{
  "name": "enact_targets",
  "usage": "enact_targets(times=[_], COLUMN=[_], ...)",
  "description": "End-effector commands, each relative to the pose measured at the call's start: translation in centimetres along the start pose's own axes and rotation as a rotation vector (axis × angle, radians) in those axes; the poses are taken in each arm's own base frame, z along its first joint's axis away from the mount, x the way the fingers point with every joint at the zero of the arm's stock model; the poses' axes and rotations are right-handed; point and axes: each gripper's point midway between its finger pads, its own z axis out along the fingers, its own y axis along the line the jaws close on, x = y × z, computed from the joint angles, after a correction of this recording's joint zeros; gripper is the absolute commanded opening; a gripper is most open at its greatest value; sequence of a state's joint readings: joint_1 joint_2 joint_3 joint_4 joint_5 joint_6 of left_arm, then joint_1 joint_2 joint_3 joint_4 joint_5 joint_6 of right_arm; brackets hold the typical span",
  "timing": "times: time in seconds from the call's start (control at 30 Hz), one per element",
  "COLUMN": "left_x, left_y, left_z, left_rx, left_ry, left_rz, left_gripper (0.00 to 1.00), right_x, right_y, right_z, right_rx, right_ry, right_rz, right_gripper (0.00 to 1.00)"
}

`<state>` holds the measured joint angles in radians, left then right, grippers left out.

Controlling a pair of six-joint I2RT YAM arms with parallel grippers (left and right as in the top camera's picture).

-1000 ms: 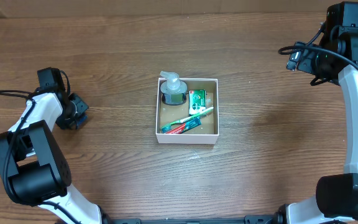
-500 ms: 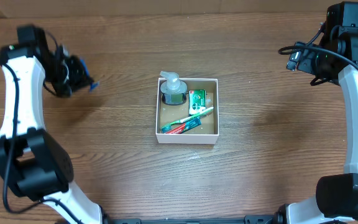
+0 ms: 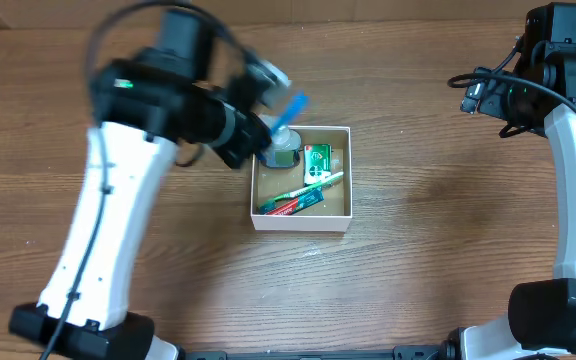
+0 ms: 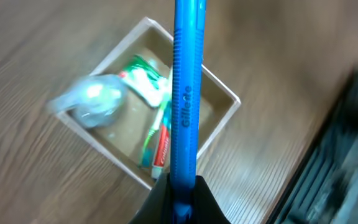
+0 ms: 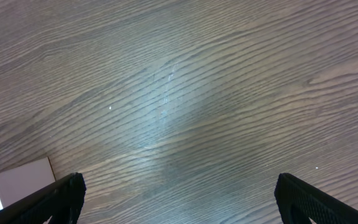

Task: Pack container
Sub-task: 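Carry the razor with the left gripper into the box, release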

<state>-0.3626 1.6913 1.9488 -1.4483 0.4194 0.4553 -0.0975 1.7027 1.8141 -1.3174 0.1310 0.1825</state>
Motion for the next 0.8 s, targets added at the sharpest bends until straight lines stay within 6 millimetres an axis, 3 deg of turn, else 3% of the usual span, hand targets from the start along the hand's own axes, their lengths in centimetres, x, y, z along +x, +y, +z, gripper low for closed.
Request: enact_targets(times=[0.0, 0.33, 0.47, 0.5, 0.63, 0.67, 0.7, 0.77], left_x=[2.1, 5.5, 6.4, 6.5, 6.3, 6.1, 5.9, 5.6], left_y=[0.5, 2.0, 2.5, 2.5, 2.8, 2.9, 3.0, 3.0], left_z=[3.4, 12.7, 15.0, 15.2, 15.7, 15.7, 15.8, 15.8], left_rx=[-0.097, -0.067, -0.053, -0.047, -0.052, -0.055, -0.06, -0.063], left_ry=[0.191, 0.287, 0.302, 0.306, 0.299, 0.291, 0.283, 0.272], left_rz=[0.214, 0.253, 0.248, 0.246, 0.249, 0.249, 0.246, 0.244], left_gripper=[0.04, 0.04, 0.05, 0.09, 0.5, 0.8, 0.94, 1.0], right_x=[-0.9, -0.9, -0.9, -0.9, -0.9, -0.9, -0.9, -0.9], right_y=[-0.3, -0.3, -0.3, -0.3, -0.3, -0.3, -0.3, -0.3], right_z=[-1.3, -1.3, -1.3, -1.3, -1.3, -1.3, -1.3, -1.3], right_rx=[-0.003, -0.003, -0.003, -0.003, -0.003, -0.003, -0.003, -0.003], right_ry=[-0.048, -0.048, -0.048, -0.048, -0.048, -0.048, -0.048, -0.048], right_rz=[0.009, 0.009, 0.009, 0.009, 0.009, 0.009, 0.009, 0.009], right_gripper=[1.0, 1.0, 1.0, 1.0, 1.0, 1.0, 1.0, 1.0])
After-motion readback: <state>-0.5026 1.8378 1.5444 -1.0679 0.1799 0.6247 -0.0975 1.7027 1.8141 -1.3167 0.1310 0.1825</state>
